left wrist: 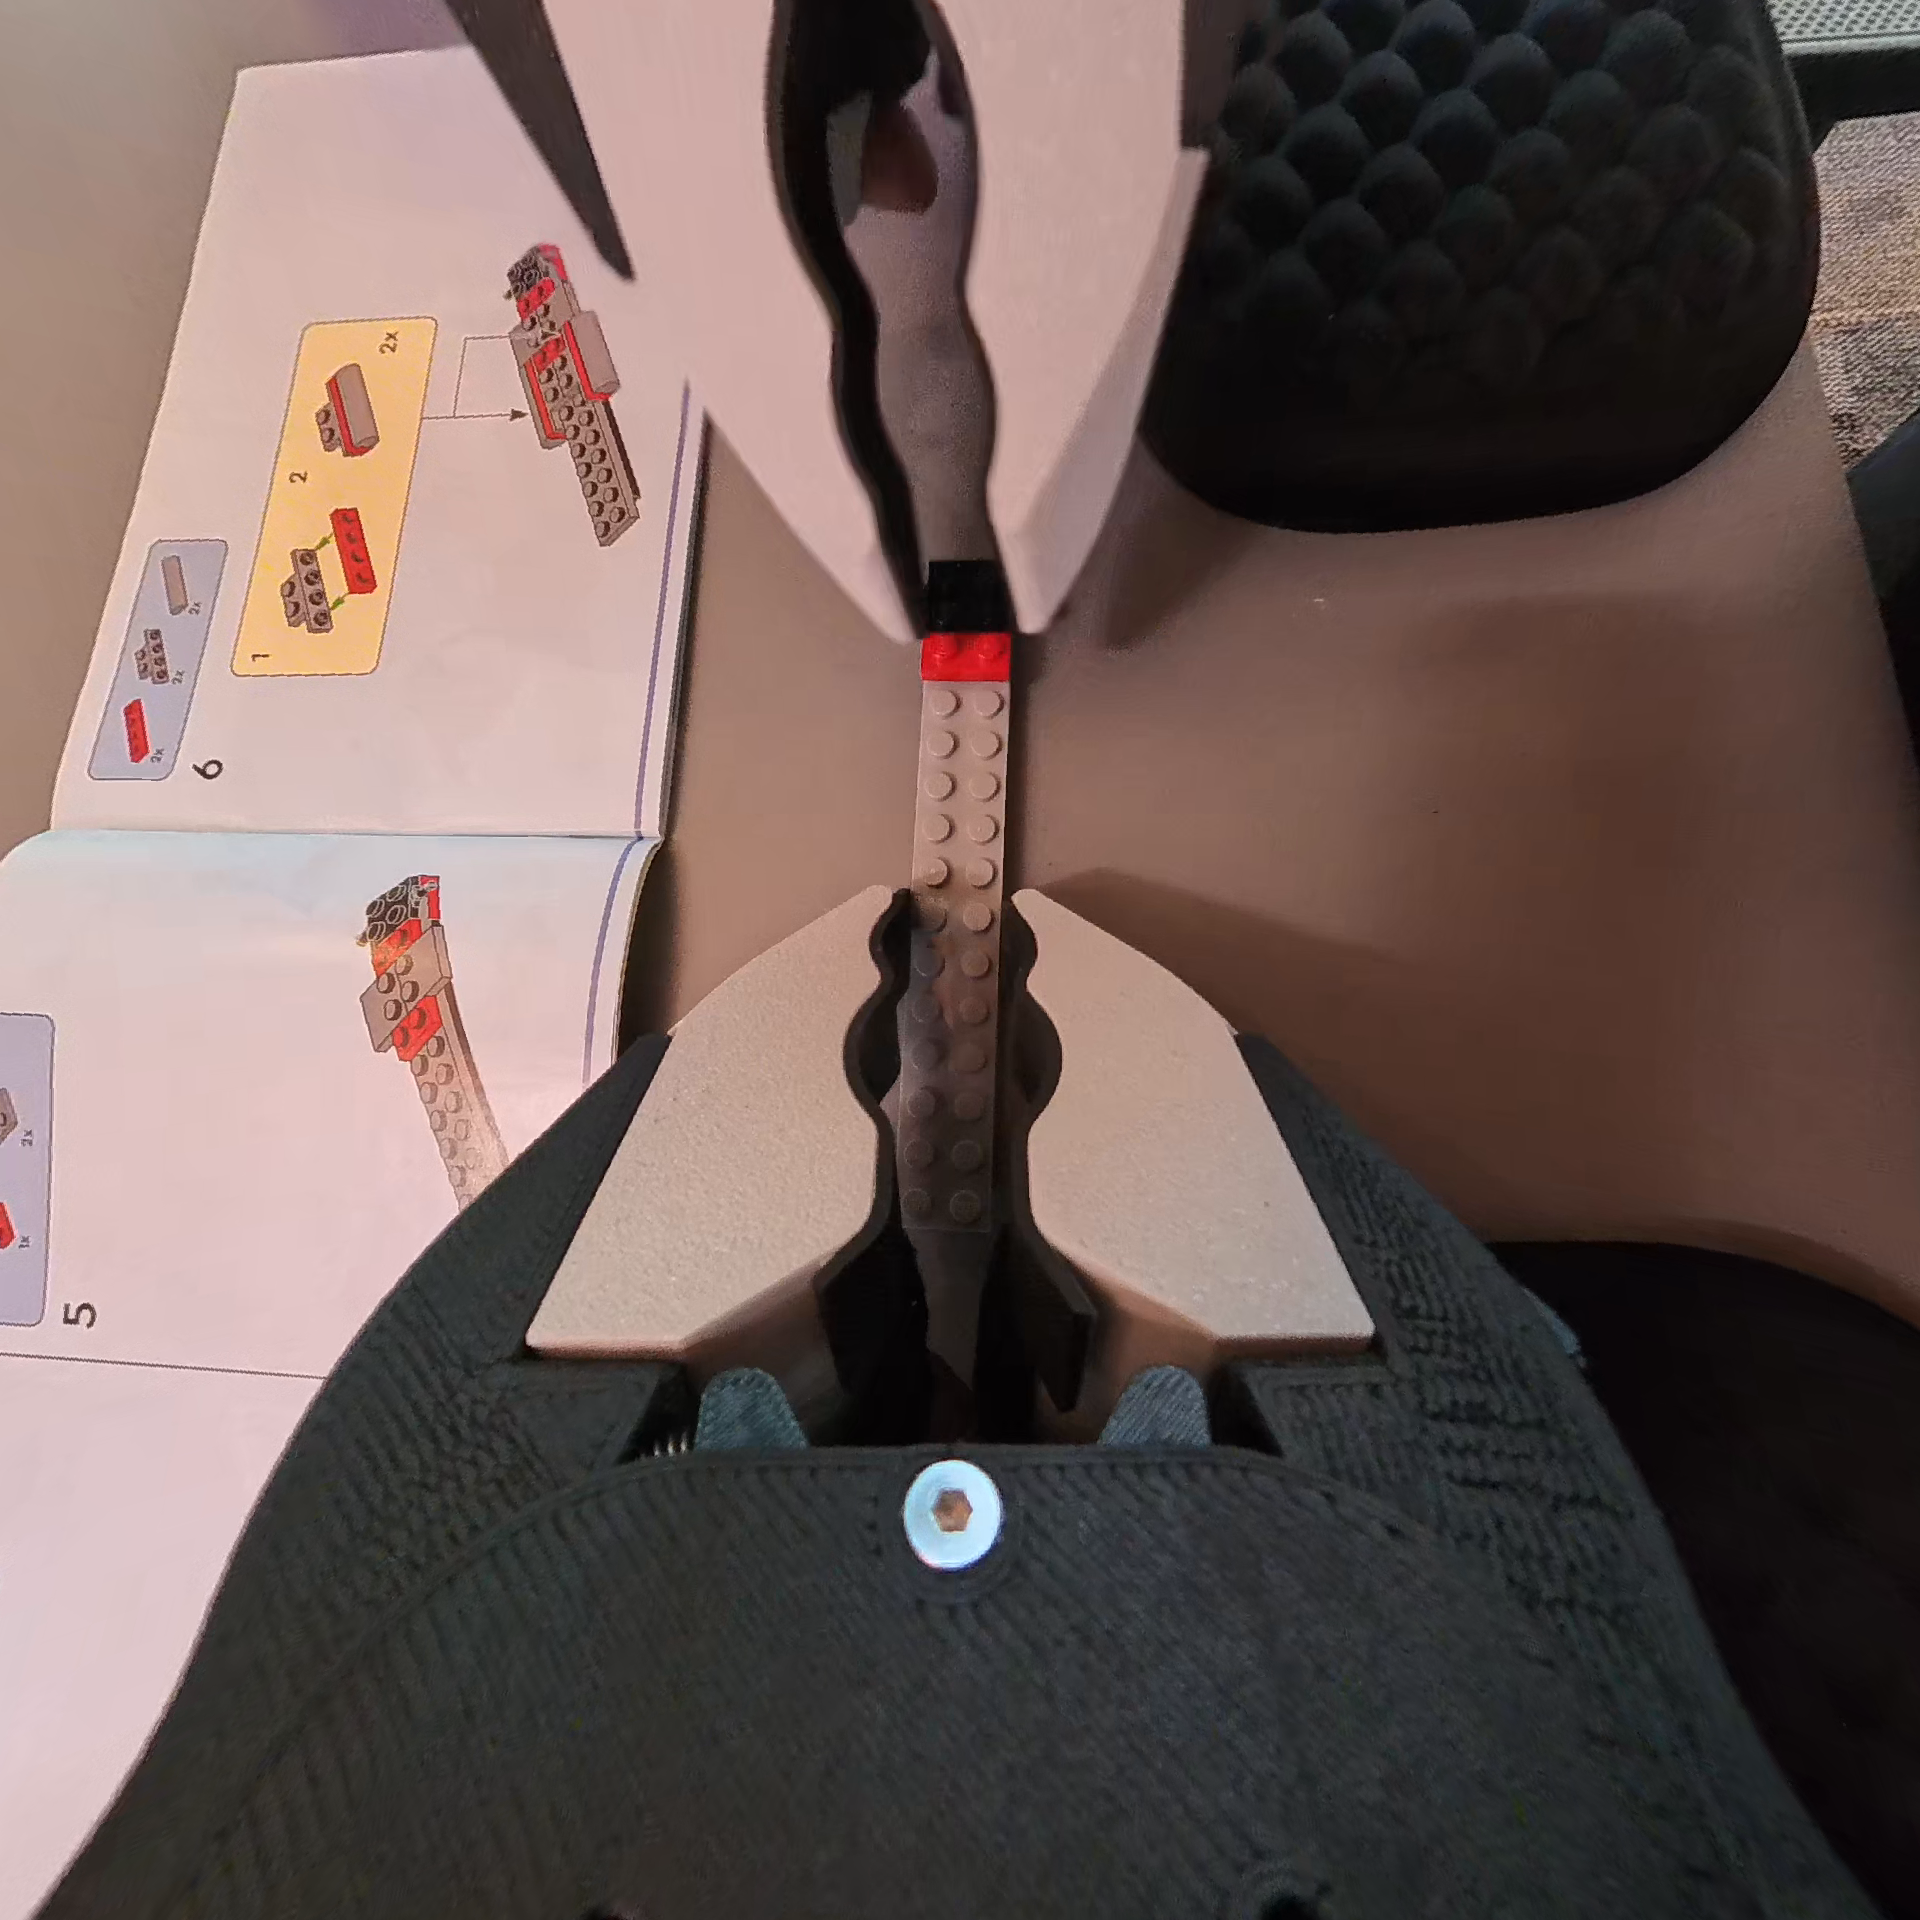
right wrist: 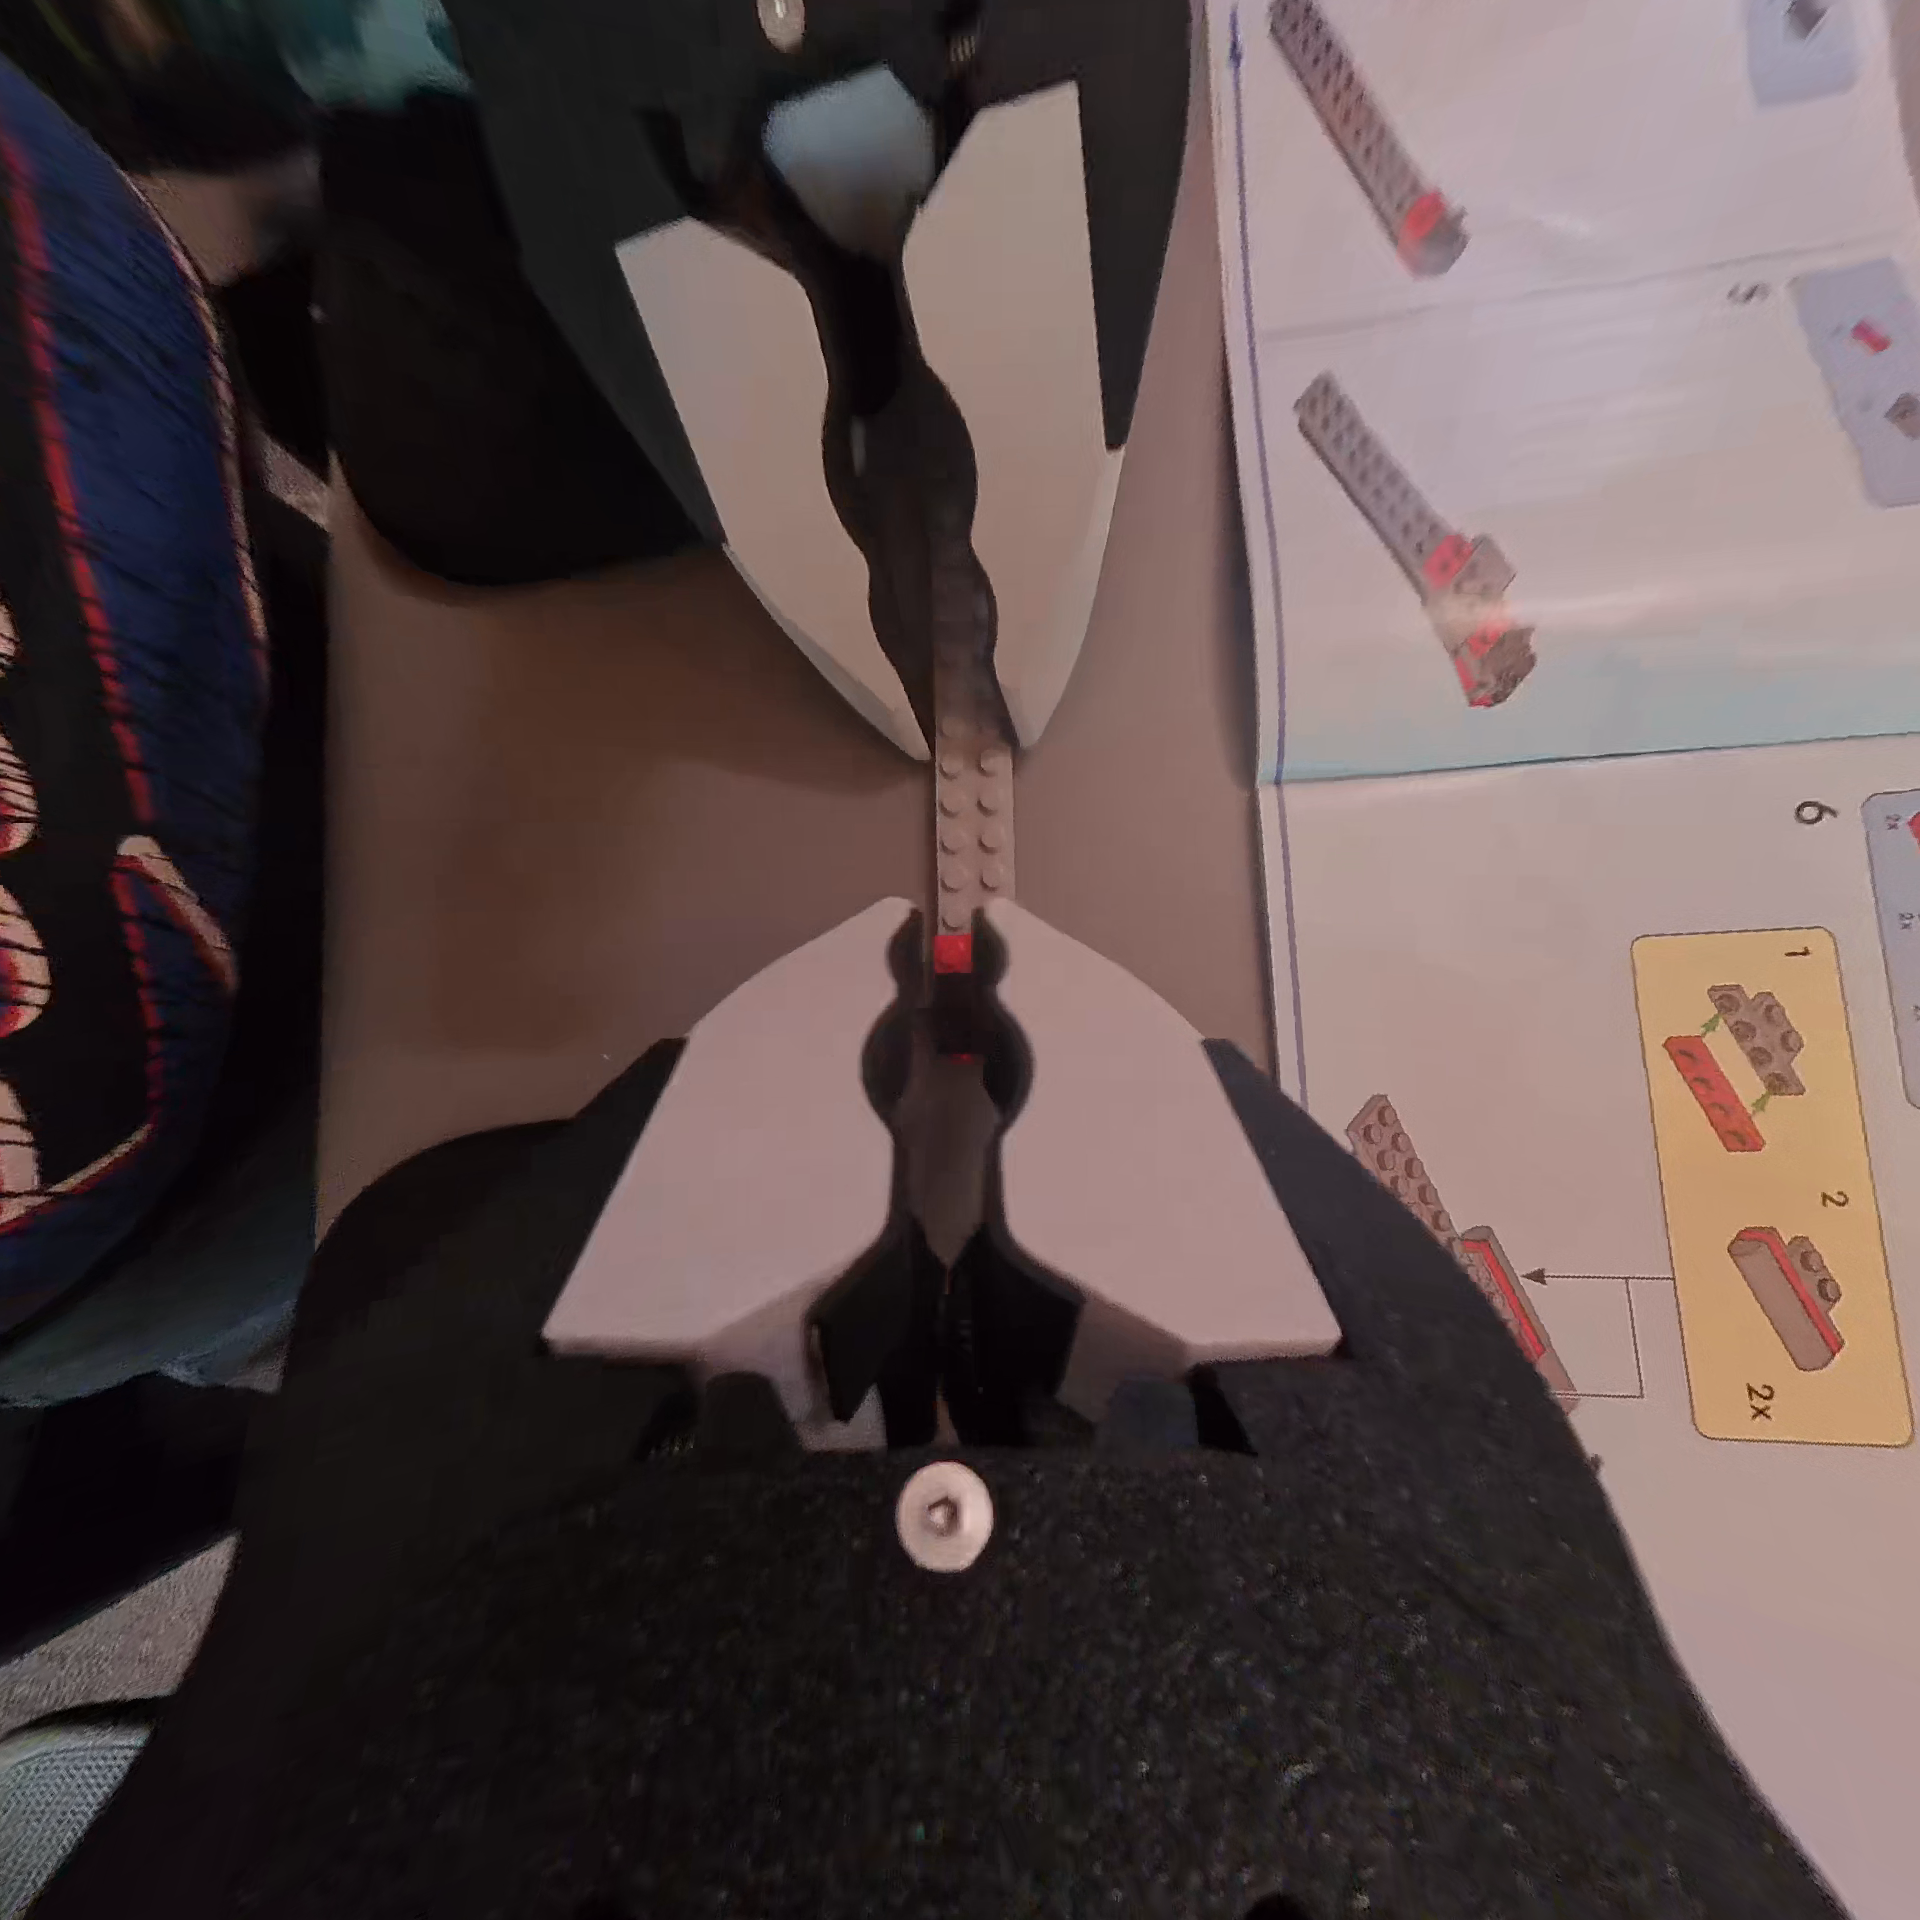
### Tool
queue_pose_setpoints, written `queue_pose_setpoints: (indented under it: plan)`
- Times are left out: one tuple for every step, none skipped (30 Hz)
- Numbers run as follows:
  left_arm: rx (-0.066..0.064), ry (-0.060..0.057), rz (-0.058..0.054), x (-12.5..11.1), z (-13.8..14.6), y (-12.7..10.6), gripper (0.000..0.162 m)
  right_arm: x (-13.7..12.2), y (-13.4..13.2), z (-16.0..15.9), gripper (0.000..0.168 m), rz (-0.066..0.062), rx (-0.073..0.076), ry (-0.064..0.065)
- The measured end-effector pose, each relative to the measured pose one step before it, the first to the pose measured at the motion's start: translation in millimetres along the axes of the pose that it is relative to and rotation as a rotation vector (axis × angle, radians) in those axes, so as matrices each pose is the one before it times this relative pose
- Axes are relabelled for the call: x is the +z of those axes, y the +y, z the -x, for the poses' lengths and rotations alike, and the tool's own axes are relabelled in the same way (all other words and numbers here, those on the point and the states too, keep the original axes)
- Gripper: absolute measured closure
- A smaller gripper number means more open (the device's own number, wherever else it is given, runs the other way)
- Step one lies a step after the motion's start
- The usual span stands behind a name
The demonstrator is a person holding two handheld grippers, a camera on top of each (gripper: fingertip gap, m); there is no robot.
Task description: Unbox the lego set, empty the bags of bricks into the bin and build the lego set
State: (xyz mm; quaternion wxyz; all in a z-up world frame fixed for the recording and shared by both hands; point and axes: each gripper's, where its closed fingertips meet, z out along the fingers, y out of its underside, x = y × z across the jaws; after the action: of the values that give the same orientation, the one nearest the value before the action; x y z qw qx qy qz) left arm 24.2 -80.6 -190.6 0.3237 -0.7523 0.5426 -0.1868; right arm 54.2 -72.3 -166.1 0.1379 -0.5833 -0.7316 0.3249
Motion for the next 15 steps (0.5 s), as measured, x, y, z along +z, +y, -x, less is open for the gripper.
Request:
queue_pose_setpoints:
  plan:
    - [0.0005,-0.0001,-0.0001,0.04,-0.08,-0.06,0.146,-1.21,-0.35,-0.34,0.164,-0.0098,-0.0006,0.0047]
    - [-0.0014,0.0006,-0.0005,0.09,0.01,-0.11,0.146,0.30,1.88,-0.70,0.166,0.0103,-0.0090,0.0113]
    - [-0.0021,0.0008,0.0000,0.12,-0.10,-0.10,0.146,1.23,2.16,-1.05,0.166,0.0154,-0.0138,0.0152]
    - [-0.0005,0.0005,0.0008,-0.04,-0.04,-0.06,0.146,1.38,1.25,-1.59,0.167,0.0104,-0.0090,0.0185]
    - [0.0009,-0.0002,0.0007,0.08,0.02,-0.05,0.146,1.41,0.92,-0.92,0.167,0.0086,-0.0029,0.0090]
    - [0.0002,-0.0003,0.0005,0.00,-0.08,0.02,0.146,1.34,1.76,0.18,0.168,0.0141,-0.0005,-0.0017]
    - [-0.0012,0.0002,0.0004,0.07,-0.05,-0.04,0.146,1.39,2.65,-0.63,0.168,0.0207,-0.0003,0.0028]
    - [-0.0015,0.0008,-0.0002,0.05,-0.12,-0.05,0.146,0.85,1.54,-1.27,0.168,0.0139,-0.0047,0.0104]
    - [-0.0013,0.0010,-0.0009,-0.01,0.04,-0.01,0.146,0.05,-0.04,0.03,0.168,0.0057,-0.0098,0.0045]
    - [-0.0015,0.0010,-0.0009,-0.04,-0.07,0.01,0.146,0.00,0.07,-0.09,0.168,0.0080,-0.0091,0.0061]
    - [-0.0015,0.0011,-0.0006,0.04,-0.03,-0.06,0.146,0.10,0.04,0.07,0.168,0.0075,-0.0065,0.0062]
    - [-0.0010,0.0010,-0.0003,-0.01,-0.08,0.01,0.146,0.00,0.16,0.20,0.168,0.0077,-0.0052,0.0054]
    - [-0.0010,0.0005,0.0001,0.02,-0.05,-0.01,0.146,0.05,0.11,0.01,0.168,0.0098,-0.0061,0.0079]
    - [-0.0021,0.0006,0.0001,0.05,-0.03,-0.03,0.146,0.09,0.12,0.00,0.168,0.0127,-0.0101,0.0119]
    - [-0.0036,0.0016,-0.0011,0.00,0.02,-0.02,0.146,0.14,0.16,0.04,0.168,0.0140,-0.0162,0.0151]
